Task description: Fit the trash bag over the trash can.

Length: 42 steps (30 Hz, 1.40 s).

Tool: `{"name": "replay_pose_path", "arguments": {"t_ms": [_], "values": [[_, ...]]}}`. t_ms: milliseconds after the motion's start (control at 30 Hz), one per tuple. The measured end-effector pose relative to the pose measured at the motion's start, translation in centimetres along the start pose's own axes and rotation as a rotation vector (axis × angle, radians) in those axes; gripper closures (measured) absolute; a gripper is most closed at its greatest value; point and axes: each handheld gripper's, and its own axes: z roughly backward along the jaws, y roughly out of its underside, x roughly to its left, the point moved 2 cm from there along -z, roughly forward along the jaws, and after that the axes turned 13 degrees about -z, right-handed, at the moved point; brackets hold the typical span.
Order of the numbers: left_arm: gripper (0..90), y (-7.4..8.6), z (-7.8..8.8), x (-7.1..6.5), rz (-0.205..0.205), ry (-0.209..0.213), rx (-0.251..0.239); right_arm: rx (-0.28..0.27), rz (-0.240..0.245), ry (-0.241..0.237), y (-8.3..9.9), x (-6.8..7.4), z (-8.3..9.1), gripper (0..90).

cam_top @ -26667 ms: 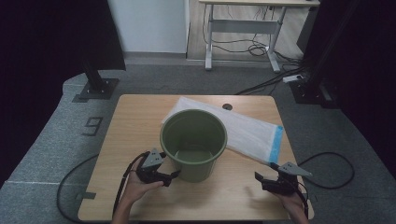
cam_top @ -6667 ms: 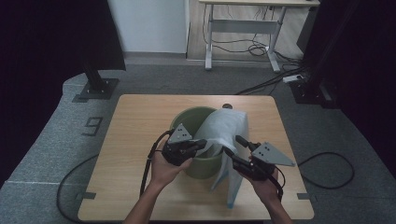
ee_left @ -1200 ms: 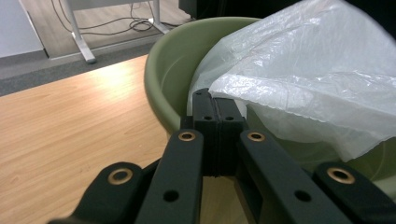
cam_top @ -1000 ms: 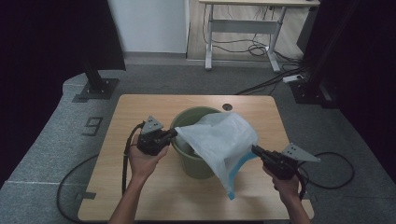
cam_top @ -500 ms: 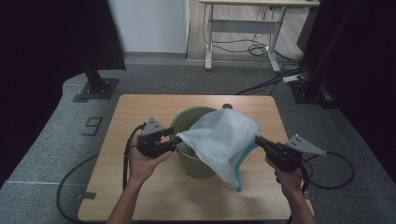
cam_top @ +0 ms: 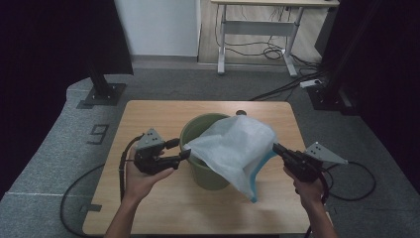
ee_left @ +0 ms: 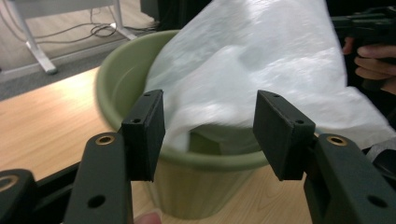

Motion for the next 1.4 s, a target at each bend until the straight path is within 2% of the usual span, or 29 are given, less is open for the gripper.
{"name": "replay_pose_path", "arguments": {"t_ms": [100,233,433,667,800,967,1033,1133,1200,1400], "values": [[43.4,-1.0,-0.8,-0.9,-0.018,0.022,0.002,0.001,0.006,-0.012,-0.2,0.4,-0.2,88.9],[43.4,-1.9,-2.1,-2.1,-0.020,0.044,0.014,0.000,0.003,-0.041,-0.3,1.3,-0.5,88.9],[43.1,-2.2,-3.4,-3.4,-0.040,0.077,0.023,0.027,0.033,-0.085,0.4,3.2,-1.3,88.9],[34.6,-2.1,-4.0,-3.9,-0.047,0.076,0.036,0.041,0.037,-0.110,0.8,4.3,-2.3,88.9],[27.5,-2.3,-4.1,-4.9,-0.075,0.076,0.032,0.050,0.045,-0.106,0.8,4.9,-2.7,88.8],[26.4,-2.7,-5.0,-6.1,-0.099,0.081,0.047,0.053,0.038,-0.102,0.8,5.1,-2.9,88.8],[27.6,-2.7,-5.5,-6.3,-0.106,0.067,0.061,0.053,0.035,-0.101,0.8,5.1,-2.9,88.9],[30.6,-2.6,-6.3,-6.4,-0.097,0.075,0.079,0.054,0.031,-0.100,0.8,5.2,-2.9,88.8],[36.4,-2.5,-6.7,-6.5,-0.094,0.065,0.087,0.054,0.025,-0.099,0.8,5.1,-2.9,88.9],[59.0,-2.6,-6.6,-6.2,-0.069,0.084,0.067,0.050,0.023,-0.101,0.8,5.0,-2.8,88.8]]}}
